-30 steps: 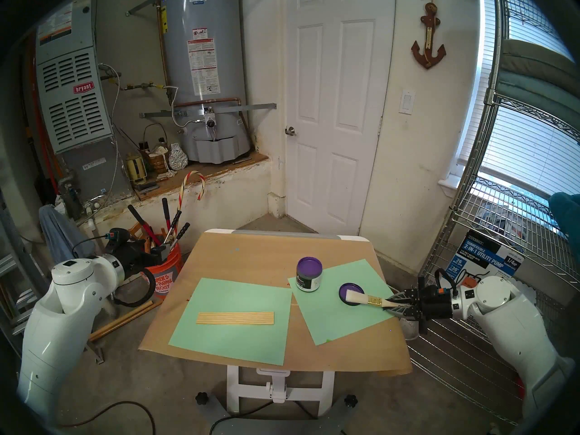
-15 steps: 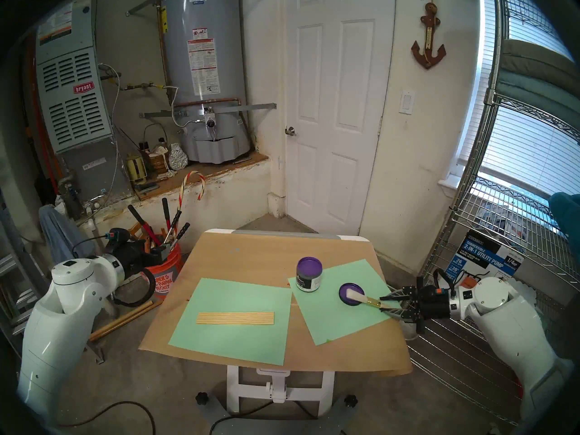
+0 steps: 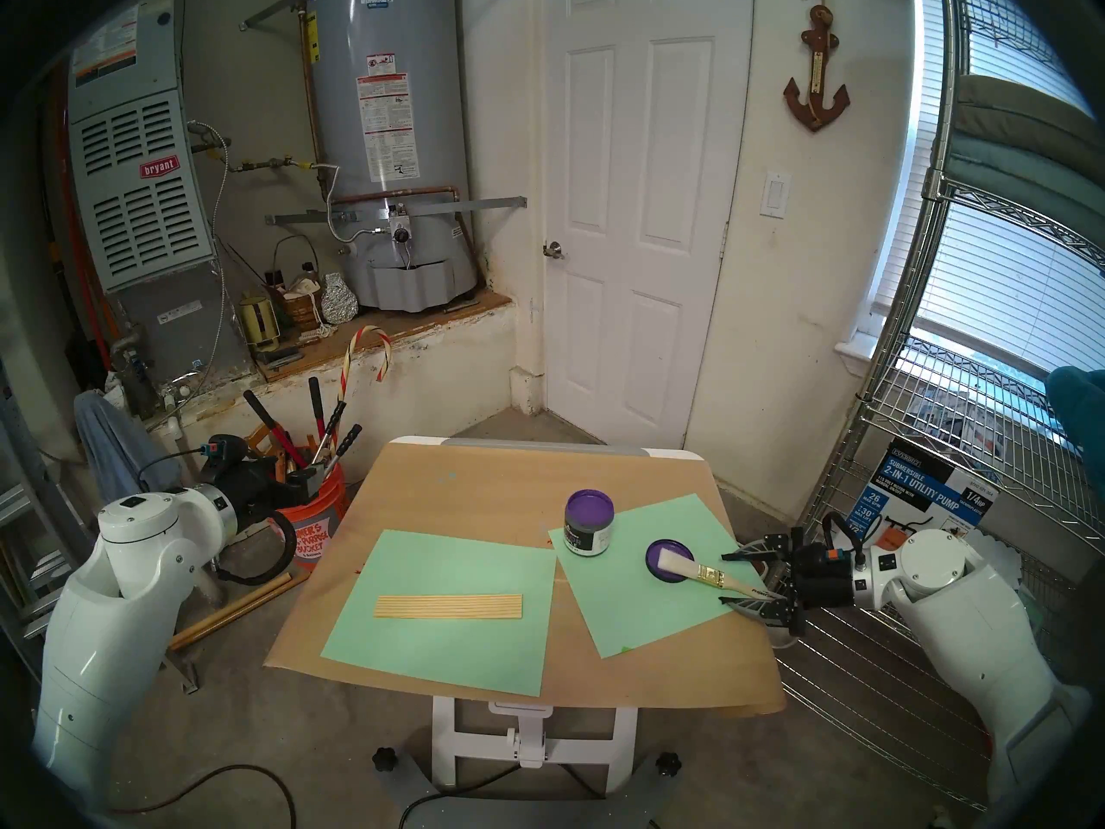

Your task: Pick up brush, dip the brush into paint, and paint the wood

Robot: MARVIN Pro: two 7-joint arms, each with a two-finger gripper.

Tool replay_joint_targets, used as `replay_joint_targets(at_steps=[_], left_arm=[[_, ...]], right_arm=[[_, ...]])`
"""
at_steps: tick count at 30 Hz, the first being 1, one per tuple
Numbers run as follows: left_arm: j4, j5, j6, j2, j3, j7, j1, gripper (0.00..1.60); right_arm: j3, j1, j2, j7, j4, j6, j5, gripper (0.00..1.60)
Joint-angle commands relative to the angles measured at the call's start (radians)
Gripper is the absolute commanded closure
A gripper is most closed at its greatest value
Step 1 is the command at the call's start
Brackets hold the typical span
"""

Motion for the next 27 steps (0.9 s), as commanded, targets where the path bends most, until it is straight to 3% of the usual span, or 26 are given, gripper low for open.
replay_joint_targets(at_steps=[1,3,5,7,13,19,23,27], left_arm=[[-0.017,-0.002,-0.003,0.001,-0.011,0.002,-0.004,0.0],[-0.017,-0.002,-0.003,0.001,-0.011,0.002,-0.005,0.0],[-0.016,-0.002,-0.003,0.002,-0.011,0.001,-0.005,0.0],[-0.016,-0.002,-0.003,0.002,-0.011,0.001,-0.005,0.0],[-0.014,-0.001,-0.003,0.002,-0.009,0.001,-0.007,0.0],[-0.012,-0.001,-0.004,0.003,-0.007,0.0,-0.008,0.0],[-0.01,0.0,-0.004,0.003,-0.006,0.0,-0.009,0.0],[-0.009,0.0,-0.004,0.003,-0.006,0.0,-0.009,0.0]], right_arm=[[0.016,-0.005,0.005,0.002,-0.022,-0.001,0.021,0.28],[0.027,-0.003,0.004,0.014,-0.025,0.02,0.053,0.24],[0.062,-0.006,0.004,0.031,-0.032,0.065,0.129,0.04],[0.07,-0.007,0.008,0.035,-0.036,0.074,0.141,0.0],[0.161,-0.015,0.01,0.078,-0.025,0.163,0.311,0.0],[0.284,-0.055,-0.008,0.059,0.002,0.255,0.487,0.0],[0.359,-0.135,-0.007,0.025,0.021,0.332,0.576,0.0],[0.378,-0.172,-0.001,0.018,0.029,0.377,0.603,0.0]])
